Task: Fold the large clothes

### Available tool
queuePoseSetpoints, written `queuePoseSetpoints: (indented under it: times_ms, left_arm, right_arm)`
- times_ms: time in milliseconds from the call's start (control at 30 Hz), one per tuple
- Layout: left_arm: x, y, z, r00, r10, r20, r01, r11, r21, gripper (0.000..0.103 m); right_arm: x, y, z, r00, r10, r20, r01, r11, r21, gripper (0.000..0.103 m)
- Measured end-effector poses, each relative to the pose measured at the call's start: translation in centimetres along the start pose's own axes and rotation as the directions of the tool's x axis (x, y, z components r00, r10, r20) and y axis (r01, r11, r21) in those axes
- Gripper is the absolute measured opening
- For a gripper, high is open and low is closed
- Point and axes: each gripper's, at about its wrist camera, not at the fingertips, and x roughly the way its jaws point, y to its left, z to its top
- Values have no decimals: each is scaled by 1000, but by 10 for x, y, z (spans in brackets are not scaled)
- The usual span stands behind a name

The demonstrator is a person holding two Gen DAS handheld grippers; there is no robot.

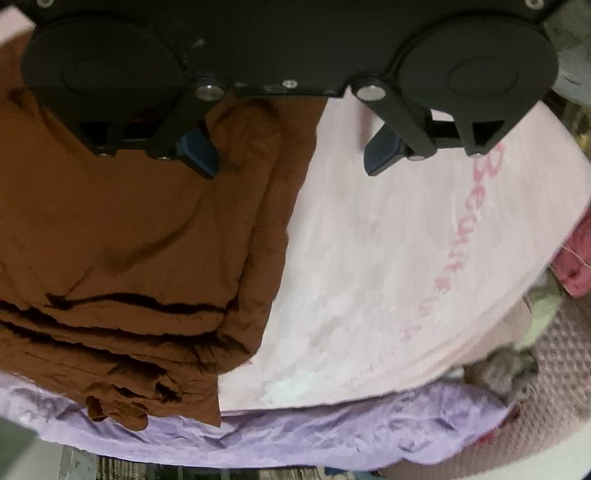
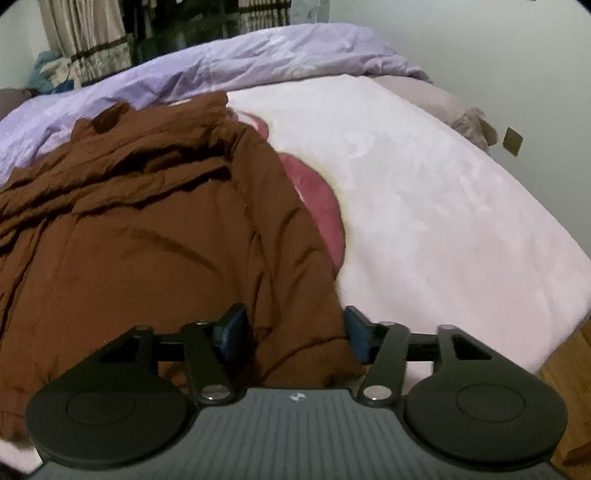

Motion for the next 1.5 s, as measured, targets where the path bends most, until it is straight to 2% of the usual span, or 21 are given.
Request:
queuePoseSetpoints:
  times_ms: [33,133,200,233,267,300,333,433,533,800,867,1000,1067,1100,1167,1200,1233,1267,1333,1433,1500]
  left_arm:
    - [-2,5,-4,1000,-24,-3,24,1000,-6,87]
    - [-7,14,-17,998,-55,9,55,998,-9,89]
    - [-3,16,-18,997,-80,3,80,996,-45,88]
    - [-2,15,-18,996,-86,3,86,995,-53,86]
    - [-2,12,-17,996,-90,9,90,995,-49,80]
    - [-5,9,-18,992,-127,26,128,991,-33,52]
    - [-9,7,-19,987,-153,39,154,988,-29,40]
    - [-18,-3,-20,993,-99,58,98,995,15,25]
    - [-25,3,-12,990,-128,66,131,991,-32,14]
    - [-42,-18,54,975,-91,205,91,996,9,14]
    - [-40,-23,81,967,-93,238,94,996,7,14]
    - [-30,-29,157,941,-88,328,94,996,-2,14]
    - [-23,-29,202,920,-94,381,114,993,-31,22]
    - [-20,-26,227,911,-79,405,119,990,-76,32]
    - [-17,-21,259,891,-25,453,112,979,-168,70]
    - [-16,-17,263,871,7,491,109,972,-207,87]
    - [-14,-17,263,858,19,514,109,970,-217,87]
    - [-8,-17,264,859,12,511,110,972,-208,87]
    - [13,-19,260,885,-8,465,98,981,-169,87]
    - [47,-23,252,923,30,385,39,985,-169,87]
    - [65,-24,246,942,13,335,47,984,-172,87]
  right_arm:
    - [1,-2,0,1000,11,-16,-11,1000,19,85]
    - [-2,0,-5,1000,3,-7,-3,1000,26,84]
    - [-4,0,-10,1000,-10,25,9,999,49,75]
    - [-5,0,-11,999,-2,35,0,999,48,63]
    - [-6,1,-11,999,23,41,-25,998,49,53]
    - [-8,0,-11,998,56,42,-59,996,68,36]
    - [-9,0,-11,997,65,46,-69,995,76,28]
    - [-15,11,-12,996,42,76,-45,999,29,23]
    - [-25,14,-7,993,39,115,-44,998,38,22]
    - [-30,36,58,964,96,249,-105,994,20,21]
    - [-24,44,82,954,96,283,-105,994,15,21]
    - [-12,60,154,906,144,398,-167,986,25,21]
    - [1,68,202,879,146,454,-189,981,50,21]
    - [12,71,227,864,148,482,-206,976,69,24]
    - [29,71,255,851,127,510,-213,970,115,46]
    - [39,67,264,853,128,505,-233,961,150,69]
    - [46,62,265,846,128,517,-251,952,175,87]
    - [51,58,261,837,118,534,-259,946,196,92]
    - [64,52,248,831,89,549,-234,952,199,92]
    - [90,47,235,877,30,479,-144,969,202,93]
    - [104,44,223,903,21,430,-118,973,200,93]
